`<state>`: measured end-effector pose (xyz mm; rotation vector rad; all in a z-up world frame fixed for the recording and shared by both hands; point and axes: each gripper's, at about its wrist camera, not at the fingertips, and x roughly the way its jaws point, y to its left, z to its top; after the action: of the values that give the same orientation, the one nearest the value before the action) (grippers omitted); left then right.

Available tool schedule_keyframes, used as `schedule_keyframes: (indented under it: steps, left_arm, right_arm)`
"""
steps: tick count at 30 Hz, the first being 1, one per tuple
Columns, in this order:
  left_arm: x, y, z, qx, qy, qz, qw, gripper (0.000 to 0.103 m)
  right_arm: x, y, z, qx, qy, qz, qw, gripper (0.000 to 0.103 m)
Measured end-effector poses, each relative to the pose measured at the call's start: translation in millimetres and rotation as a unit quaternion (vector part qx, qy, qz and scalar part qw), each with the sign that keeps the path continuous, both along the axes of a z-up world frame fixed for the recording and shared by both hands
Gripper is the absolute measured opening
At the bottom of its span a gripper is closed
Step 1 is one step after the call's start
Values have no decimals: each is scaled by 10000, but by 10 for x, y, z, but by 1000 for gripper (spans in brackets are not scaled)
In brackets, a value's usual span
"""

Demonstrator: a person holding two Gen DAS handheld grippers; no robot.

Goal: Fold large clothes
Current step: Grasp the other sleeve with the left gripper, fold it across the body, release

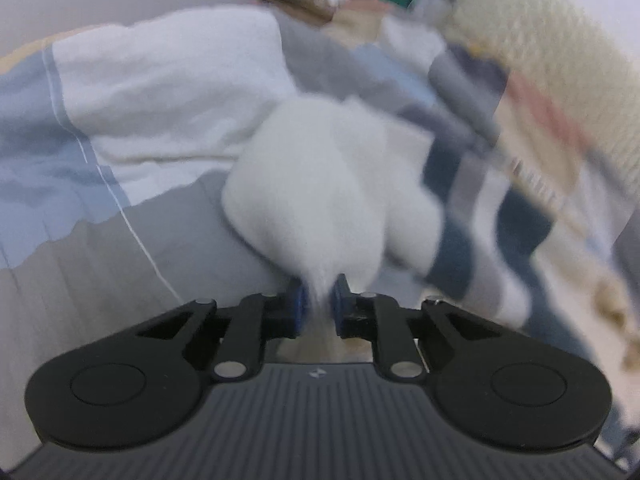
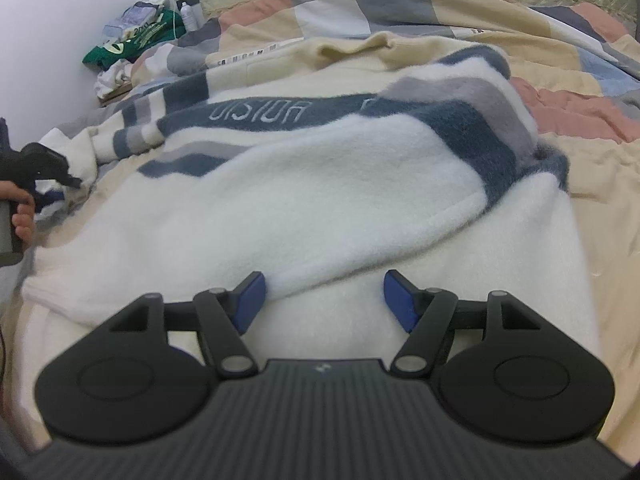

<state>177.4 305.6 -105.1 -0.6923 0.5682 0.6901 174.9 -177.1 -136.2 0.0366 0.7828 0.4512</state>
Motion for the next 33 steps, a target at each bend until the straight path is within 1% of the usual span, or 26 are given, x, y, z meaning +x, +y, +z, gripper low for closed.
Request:
schedule_keyframes:
  steps: [2,4,6,7,9,11,13,14,16,18,20,22,23,25,27,28,29,32,33]
  left_arm:
    - [-106,-46,198,140,-556,50,9983,14]
    - [-118,-80,426,168,-848,-59,9962,14]
    - [-97,-138,707,118,-1041,-292,9941,14]
    - [-86,-194,884,164,-1137,-453,9924,14]
    - [-65,-341,1240,328,-1268,-797,9882,14]
    - [-53,-549,1627,500,-1393,-1193,9818,14]
    - [-43,-793,1955,624,-1529,-1595,9733,14]
    - [-38,-962,2109,761,-1596,-1841,9669,14]
    - [-50,-1350,2348,1033,-1643,-2381,9517,14]
    - [-57,-1786,2459,1039,-1676,-2928,9356,14]
    - [-74,-2203,2466,937,-1664,-3365,9221,14]
    - [-106,-2630,2375,756,-1691,-3752,9082,14]
    - [-112,-2845,2294,661,-1690,-3944,9008,14]
    - [-105,-3215,2102,559,-1600,-4245,8894,14]
    - [-80,-3573,1818,406,-1358,-4568,8782,14]
    - [-76,-3713,1666,333,-1236,-4669,8750,14]
    - [-74,-3821,1513,257,-1109,-4730,8737,14]
    - [-71,-4019,922,-198,-636,-4732,8784,14]
    - [-87,-4065,754,-302,-470,-4755,8780,14]
  right_arm:
    - [6,10,0,7,4,-12,10000,69]
    - [16,12,-3,1,-28,3,10000,69]
    - [15,10,-11,9,-43,22,10000,70]
    - [21,4,-5,28,-21,14,10000,70]
    - [47,-17,22,152,40,-52,9999,70]
    - [65,-66,50,341,122,-134,9993,70]
    - [64,-126,77,521,177,-243,9982,70]
    - [64,-173,96,605,196,-319,9975,70]
    - [57,-271,148,788,208,-456,9956,70]
    - [54,-402,211,994,187,-630,9929,70]
    - [41,-518,266,1107,138,-805,9905,70]
    - [15,-635,319,1185,85,-987,9880,70]
    - [-3,-706,334,1268,76,-1076,9860,70]
    - [-26,-844,366,1457,88,-1267,9811,70]
    - [-50,-972,385,1611,104,-1461,9760,70]
    - [-60,-1042,394,1664,113,-1558,9736,70]
    - [-63,-1093,403,1690,131,-1613,9722,71]
    - [-59,-1237,456,1629,-33,-1662,9725,71]
    - [-70,-1283,471,1584,-83,-1703,9725,71]
